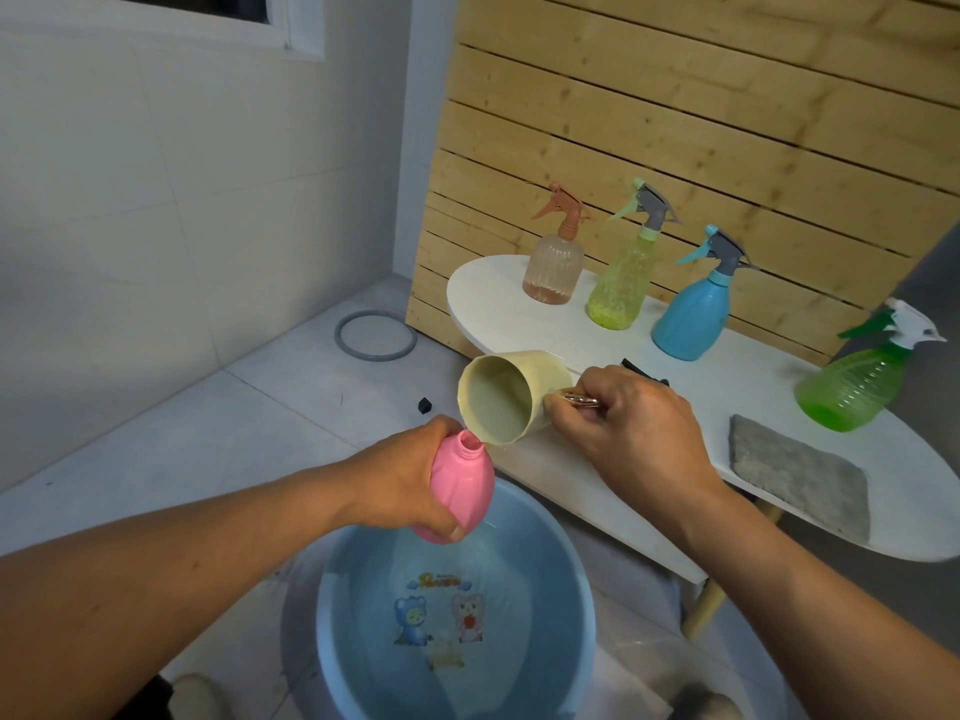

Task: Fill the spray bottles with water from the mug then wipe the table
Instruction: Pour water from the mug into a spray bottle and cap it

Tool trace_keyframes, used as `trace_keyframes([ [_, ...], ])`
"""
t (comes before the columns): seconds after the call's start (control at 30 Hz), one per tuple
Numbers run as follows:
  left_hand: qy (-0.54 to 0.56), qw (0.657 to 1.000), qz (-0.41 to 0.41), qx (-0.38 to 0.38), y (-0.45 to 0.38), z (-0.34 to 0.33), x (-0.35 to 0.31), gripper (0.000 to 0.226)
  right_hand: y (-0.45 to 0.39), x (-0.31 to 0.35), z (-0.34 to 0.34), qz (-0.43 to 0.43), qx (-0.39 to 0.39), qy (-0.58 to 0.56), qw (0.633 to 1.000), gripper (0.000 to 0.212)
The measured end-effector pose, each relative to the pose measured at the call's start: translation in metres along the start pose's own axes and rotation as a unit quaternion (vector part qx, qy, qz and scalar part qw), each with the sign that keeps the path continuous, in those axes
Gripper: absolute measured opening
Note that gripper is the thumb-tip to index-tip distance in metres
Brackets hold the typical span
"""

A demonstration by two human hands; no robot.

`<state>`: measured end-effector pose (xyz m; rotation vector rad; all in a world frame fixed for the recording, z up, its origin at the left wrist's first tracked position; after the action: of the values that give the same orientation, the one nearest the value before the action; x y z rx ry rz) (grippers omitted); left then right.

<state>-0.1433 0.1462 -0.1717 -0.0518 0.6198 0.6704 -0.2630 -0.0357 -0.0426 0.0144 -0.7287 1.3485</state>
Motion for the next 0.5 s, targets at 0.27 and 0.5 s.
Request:
trace_keyframes([
  [0.27, 0.003, 1.0, -0.005, -0.002, 0.0009, 0.0009, -0.0018, 0.099, 0.001, 0.0007, -0.0003, 0.019, -0.005, 0.007, 1.0, 0.04],
  [0.5, 0.003, 1.0, -0.006, -0.006, 0.0004, 0.0009, -0.0021, 0.1, 0.0019, 0.002, 0.0002, 0.025, -0.006, 0.011, 1.0, 0.041],
])
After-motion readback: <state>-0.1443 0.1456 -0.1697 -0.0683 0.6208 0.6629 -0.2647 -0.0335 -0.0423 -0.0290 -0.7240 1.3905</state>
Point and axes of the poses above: each hand's wrist, its own y-axis away from the middle knuckle, its own z-axis out of the back of the hand, x = y × z, the point moved 4 cm from there along -y, towards the middle knuckle, and after that the axes turned 14 degrees about -y, right-handed, at the moved point
